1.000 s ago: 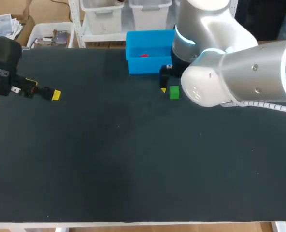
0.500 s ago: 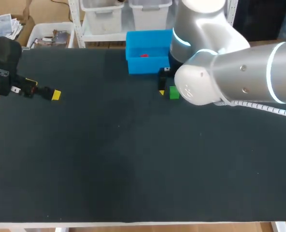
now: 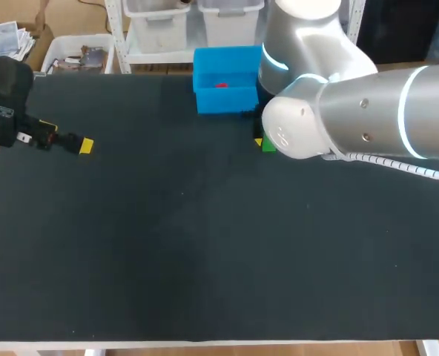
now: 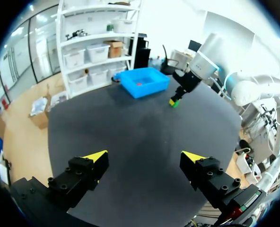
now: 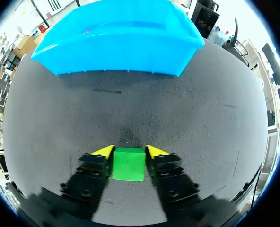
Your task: Use the left arm to pick the red cube and place it into the blue plastic box first, then use the right arm to grasp the green cube and put it into the same blue plastic box after the first action is fully finished.
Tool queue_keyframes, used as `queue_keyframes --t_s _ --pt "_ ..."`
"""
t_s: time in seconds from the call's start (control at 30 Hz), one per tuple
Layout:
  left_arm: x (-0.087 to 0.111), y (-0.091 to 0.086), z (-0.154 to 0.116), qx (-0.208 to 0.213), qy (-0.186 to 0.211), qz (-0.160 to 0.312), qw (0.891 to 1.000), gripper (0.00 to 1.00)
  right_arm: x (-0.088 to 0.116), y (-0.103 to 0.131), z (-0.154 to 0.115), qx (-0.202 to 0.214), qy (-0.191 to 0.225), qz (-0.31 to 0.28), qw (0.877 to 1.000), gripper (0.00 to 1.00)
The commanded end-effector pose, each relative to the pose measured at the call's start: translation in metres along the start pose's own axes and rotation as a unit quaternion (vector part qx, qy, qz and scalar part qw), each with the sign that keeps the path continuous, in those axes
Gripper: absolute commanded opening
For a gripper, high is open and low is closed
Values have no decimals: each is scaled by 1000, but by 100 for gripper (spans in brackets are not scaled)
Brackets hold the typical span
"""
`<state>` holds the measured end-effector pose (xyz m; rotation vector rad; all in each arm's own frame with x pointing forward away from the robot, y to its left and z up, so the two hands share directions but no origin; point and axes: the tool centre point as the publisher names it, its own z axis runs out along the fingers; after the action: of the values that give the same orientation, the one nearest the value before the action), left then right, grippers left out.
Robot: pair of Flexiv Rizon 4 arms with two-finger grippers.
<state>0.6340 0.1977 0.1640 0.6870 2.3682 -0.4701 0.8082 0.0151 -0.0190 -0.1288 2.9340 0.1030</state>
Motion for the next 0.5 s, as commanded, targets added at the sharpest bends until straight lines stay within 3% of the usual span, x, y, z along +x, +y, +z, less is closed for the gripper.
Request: queue_keyframes --t_s 0.03,0.27,0.5 --pt "1 1 0 3 -2 1 1000 100 1 -1 0 -2 1 1 1000 0" --pt "1 1 0 3 -2 1 1000 100 0 0 -15 -12 -4 5 1000 0" --pt "1 1 0 3 -2 1 1000 100 -8 4 -60 -22 -44 -3 999 0"
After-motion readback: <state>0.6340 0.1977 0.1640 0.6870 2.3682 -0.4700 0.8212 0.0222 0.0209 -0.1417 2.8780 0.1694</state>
